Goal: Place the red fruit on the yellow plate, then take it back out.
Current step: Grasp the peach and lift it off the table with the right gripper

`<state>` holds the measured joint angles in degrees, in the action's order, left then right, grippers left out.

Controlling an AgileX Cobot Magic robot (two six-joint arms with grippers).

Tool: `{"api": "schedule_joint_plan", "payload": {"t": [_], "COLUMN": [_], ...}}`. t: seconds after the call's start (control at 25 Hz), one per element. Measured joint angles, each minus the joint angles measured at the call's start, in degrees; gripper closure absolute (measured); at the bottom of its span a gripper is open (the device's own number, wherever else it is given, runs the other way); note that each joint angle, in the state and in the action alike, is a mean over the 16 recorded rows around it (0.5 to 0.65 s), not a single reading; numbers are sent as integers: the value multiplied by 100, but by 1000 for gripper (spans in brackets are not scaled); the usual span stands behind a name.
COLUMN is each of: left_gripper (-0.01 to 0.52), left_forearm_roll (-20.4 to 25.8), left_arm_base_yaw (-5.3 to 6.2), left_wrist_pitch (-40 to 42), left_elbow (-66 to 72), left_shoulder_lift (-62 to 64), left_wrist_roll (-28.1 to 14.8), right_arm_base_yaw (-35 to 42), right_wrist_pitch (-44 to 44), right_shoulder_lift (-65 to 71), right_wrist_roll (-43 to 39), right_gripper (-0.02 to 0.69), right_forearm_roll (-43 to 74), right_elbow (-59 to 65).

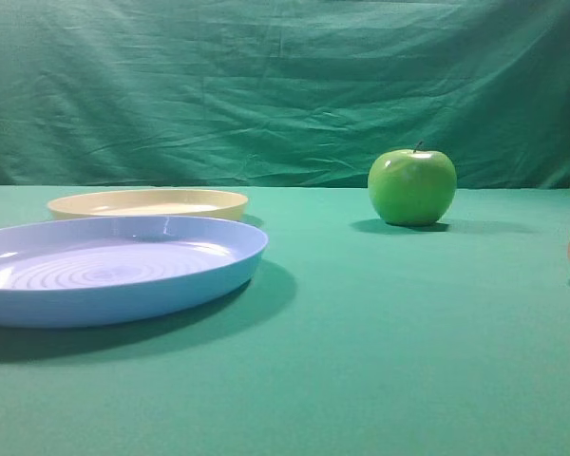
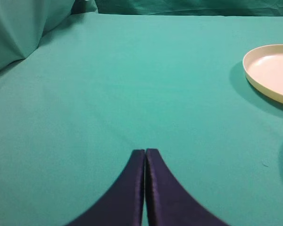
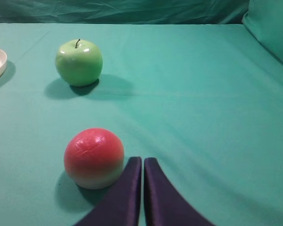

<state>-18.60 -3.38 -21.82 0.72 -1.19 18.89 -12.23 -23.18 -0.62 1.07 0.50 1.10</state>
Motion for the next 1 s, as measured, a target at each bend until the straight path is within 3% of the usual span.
{"api": "schedule_joint_plan", "payload": {"t": [1.0], "left_gripper": [514], "left_forearm_roll": [0], "left_arm_base_yaw": [0], "left_wrist_pitch": [0], "left_elbow": [0], "left_shoulder_lift": [0], "left_wrist_roll": [11], "right_arm_base_yaw": [0], "right_wrist_pitch": [1], "right_shoulder_lift": [0], "right_wrist_roll": [-18], "right_gripper": [665], "right_forearm_roll": [0], "right_elbow": [0]}}
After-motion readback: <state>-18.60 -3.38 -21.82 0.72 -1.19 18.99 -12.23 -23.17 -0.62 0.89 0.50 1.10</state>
